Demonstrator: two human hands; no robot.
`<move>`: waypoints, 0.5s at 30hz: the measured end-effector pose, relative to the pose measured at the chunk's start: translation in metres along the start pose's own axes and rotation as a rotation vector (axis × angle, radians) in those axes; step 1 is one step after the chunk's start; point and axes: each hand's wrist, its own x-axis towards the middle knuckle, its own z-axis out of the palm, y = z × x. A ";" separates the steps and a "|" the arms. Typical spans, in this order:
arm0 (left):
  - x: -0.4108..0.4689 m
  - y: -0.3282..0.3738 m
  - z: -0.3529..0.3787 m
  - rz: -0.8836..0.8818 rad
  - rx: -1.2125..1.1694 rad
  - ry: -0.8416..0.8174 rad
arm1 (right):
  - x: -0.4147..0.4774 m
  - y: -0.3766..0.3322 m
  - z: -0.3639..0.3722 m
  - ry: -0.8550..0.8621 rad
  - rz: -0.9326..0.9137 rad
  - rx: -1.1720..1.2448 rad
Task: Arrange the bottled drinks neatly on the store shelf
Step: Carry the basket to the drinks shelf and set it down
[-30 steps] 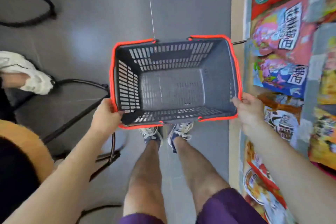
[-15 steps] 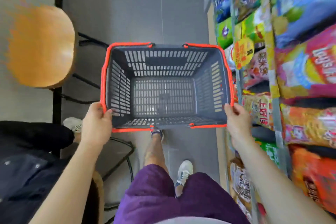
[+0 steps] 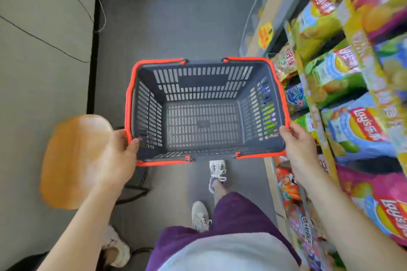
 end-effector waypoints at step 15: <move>0.263 0.165 -0.020 -0.011 -0.126 0.160 | 0.242 -0.214 0.146 -0.162 -0.017 -0.003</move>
